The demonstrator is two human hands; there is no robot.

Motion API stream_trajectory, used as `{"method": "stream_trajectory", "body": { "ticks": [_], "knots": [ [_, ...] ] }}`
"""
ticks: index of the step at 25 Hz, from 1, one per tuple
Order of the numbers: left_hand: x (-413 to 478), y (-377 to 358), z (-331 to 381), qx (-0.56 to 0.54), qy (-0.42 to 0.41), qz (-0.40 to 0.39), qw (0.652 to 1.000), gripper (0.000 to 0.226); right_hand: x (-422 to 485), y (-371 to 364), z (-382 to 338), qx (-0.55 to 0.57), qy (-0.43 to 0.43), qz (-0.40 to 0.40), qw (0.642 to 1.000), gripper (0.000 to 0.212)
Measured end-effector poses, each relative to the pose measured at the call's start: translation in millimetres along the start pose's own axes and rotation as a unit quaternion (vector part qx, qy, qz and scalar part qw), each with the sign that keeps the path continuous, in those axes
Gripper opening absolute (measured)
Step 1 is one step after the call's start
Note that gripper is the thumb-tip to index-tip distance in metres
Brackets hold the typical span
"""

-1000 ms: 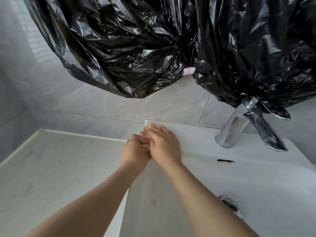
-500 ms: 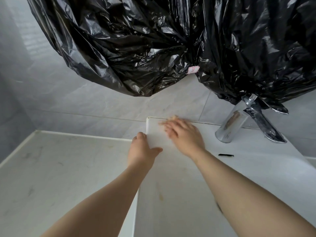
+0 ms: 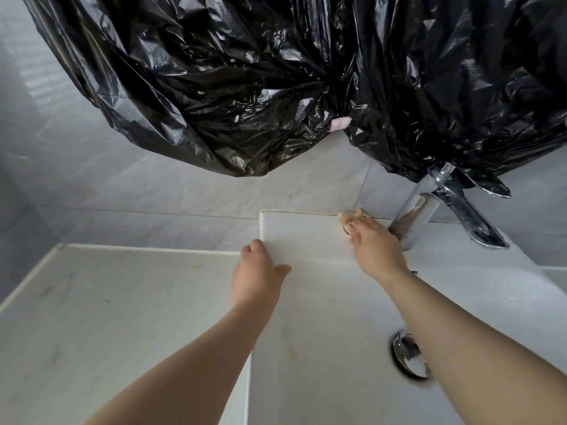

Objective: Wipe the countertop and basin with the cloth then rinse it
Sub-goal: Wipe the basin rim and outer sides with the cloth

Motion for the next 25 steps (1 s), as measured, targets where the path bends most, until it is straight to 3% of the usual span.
{"method": "stream_trajectory", "body": {
  "ticks": [2, 3, 5, 7, 8, 10, 14, 17, 21, 23, 25],
  "knots": [
    [-2.4, -1.0, 4.0, 0.051, -0.006, 0.0, 0.999, 0.045, 10.1, -8.5, 13.6, -0.02, -0.102, -0.02, 0.994, 0.04],
    [-4.6, -1.0, 7.2, 0.078, -0.012, 0.003, 0.997, 0.047, 7.8, -9.9, 7.6, -0.007, -0.1, -0.017, 0.995, 0.04],
    [-7.1, -2.2, 14.3, 0.176, -0.057, 0.033, 0.982, 0.053, -8.6, -4.9, -8.5, 0.028, 0.011, 0.034, 0.999, 0.042],
    [-13.1, -10.7, 28.6, 0.324, -0.151, 0.053, 0.932, 0.06, -39.0, 4.8, 0.6, 0.028, 0.115, 0.098, 0.988, 0.044],
    [-17.8, -19.7, 37.2, 0.377, -0.196, 0.041, 0.904, 0.062, -50.4, 10.5, 14.4, 0.026, 0.131, 0.102, 0.986, 0.044],
    [-26.6, -37.7, 55.6, 0.403, -0.241, 0.017, 0.883, 0.059, -62.3, 16.3, 39.4, 0.028, 0.137, 0.075, 0.987, 0.045],
    [-44.6, -85.0, 109.7, 0.349, -0.275, -0.011, 0.896, 0.05, -78.1, 24.3, 78.8, 0.03, 0.128, 0.07, 0.989, 0.044],
    [-43.4, -107.0, 138.9, 0.319, -0.249, -0.023, 0.914, 0.054, -77.5, 40.7, 125.9, -0.011, 0.082, 0.113, 0.99, 0.045],
    [-35.3, -124.9, 156.6, 0.345, -0.183, -0.03, 0.92, 0.064, -39.4, 49.2, 148.6, -0.027, -0.071, 0.034, 0.997, 0.04],
    [-32.1, -135.0, 159.2, 0.342, -0.136, -0.064, 0.927, 0.08, -29.6, 35.9, 127.2, -0.042, -0.054, 0.022, 0.997, 0.034],
    [-29.7, -140.0, 160.3, 0.336, -0.112, -0.065, 0.933, 0.088, -30.2, 28.1, 123.6, -0.052, 0.035, -0.013, 0.998, 0.037]
  ]
}}
Point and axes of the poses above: each hand's wrist, its own x-axis towards the middle knuckle, its own y-axis out of the back of the hand, z = x × y, the point moved 6 cm from there along x, towards the middle knuckle, and after that the axes turned 8 degrees about -z, right-handed, at the moved point
